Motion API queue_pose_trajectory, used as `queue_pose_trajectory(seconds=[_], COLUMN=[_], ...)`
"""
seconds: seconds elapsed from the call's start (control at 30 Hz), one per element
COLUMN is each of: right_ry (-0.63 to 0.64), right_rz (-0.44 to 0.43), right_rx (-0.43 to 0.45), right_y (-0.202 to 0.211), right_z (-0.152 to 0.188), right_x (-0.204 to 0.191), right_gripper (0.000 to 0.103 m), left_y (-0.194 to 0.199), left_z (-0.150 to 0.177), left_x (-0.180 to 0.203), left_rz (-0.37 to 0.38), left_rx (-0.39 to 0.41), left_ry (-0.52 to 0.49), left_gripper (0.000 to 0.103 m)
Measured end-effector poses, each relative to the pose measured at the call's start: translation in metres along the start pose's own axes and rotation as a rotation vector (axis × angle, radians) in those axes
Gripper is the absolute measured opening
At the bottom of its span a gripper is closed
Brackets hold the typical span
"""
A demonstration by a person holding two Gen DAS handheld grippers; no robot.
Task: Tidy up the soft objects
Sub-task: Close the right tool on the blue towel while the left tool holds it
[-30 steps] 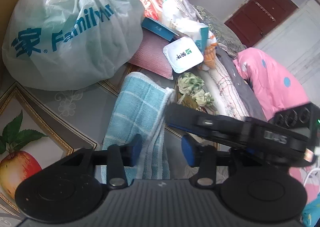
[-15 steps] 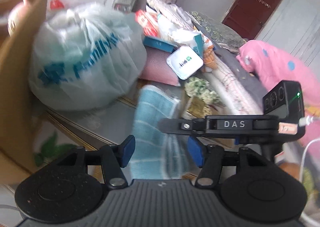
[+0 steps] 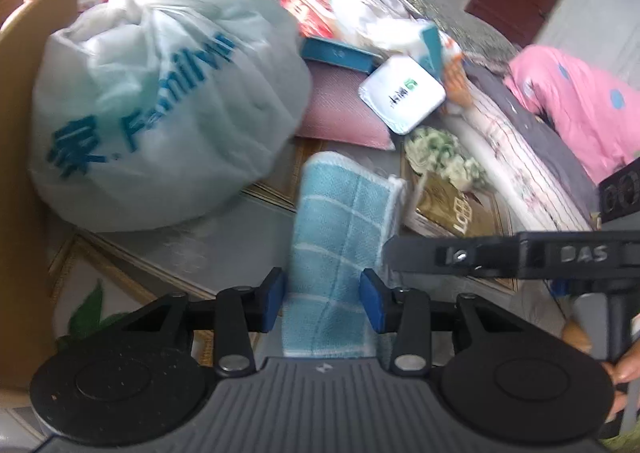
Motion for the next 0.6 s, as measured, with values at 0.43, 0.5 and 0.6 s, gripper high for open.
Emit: queue_pose_trajectory(seconds=[0.43,0.5,0.6], right_ry=[-0.011,0.006,-0.004], right_rz=[0.091,0.09,0.08], right_rx=[0.014,0.023,0.04], right_y=[-0.009,-0.013,-0.015], right_z=[0.002,0.002,0.003], right_x=[0.008,0.005,0.005], right_gripper=[0.048,0.048,0.034], left_y=[0.0,0.002,0.009], left_z=[0.008,0.01,0.011], left_x=[0.015,0.018,0.021], left_rz=[-0.04,-0.045,-0.065], left_rx=[0.046,0.076,0.126], left_ry=[-0.057,-0.068,-0.084], left_gripper=[0.034,0.03,0.02])
Point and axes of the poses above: each gripper's, at about its wrist camera, not at the fingertips, and y roughly against the way its jaws point, x to its right, z to its underside, the point moved 10 cm from there along -y, roughly the way its jaws point
